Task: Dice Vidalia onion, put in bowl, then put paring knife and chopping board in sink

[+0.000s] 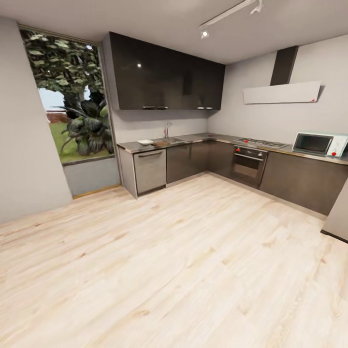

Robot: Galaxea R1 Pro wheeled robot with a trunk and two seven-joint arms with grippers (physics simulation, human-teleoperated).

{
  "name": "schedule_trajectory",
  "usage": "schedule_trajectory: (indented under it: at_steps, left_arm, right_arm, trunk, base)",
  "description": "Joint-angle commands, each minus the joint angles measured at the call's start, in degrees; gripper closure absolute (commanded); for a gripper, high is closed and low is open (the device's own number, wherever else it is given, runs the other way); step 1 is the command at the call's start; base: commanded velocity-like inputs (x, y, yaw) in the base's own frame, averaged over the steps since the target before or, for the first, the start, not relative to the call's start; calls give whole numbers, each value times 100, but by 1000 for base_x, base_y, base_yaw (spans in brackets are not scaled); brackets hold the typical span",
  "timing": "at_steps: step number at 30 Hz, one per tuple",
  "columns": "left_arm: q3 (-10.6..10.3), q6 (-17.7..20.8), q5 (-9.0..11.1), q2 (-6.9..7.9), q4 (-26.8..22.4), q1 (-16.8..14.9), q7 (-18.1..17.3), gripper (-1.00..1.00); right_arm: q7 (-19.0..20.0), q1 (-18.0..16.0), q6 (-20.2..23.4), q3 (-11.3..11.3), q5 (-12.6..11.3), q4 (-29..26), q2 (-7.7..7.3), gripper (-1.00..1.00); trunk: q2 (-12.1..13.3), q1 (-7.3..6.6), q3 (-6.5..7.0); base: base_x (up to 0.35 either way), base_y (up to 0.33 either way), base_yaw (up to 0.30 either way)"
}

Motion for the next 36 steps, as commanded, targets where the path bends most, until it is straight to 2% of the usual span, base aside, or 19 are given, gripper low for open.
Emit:
schedule_trajectory:
  at_steps: [1, 36]
  left_arm:
    - [2, -8, 17, -2, -8, 2, 1, -100]
    - [2, 0, 17, -6, 0, 2, 1, -100]
  right_arm:
    - [-18, -2, -14, 5, 3, 3, -1, -100]
    - [-25, -2, -14, 5, 3, 12, -1, -100]
  trunk:
    - [-2, 4, -5]
    - [-2, 4, -5]
  base:
    - [318, -64, 0]
    - [318, -77, 0]
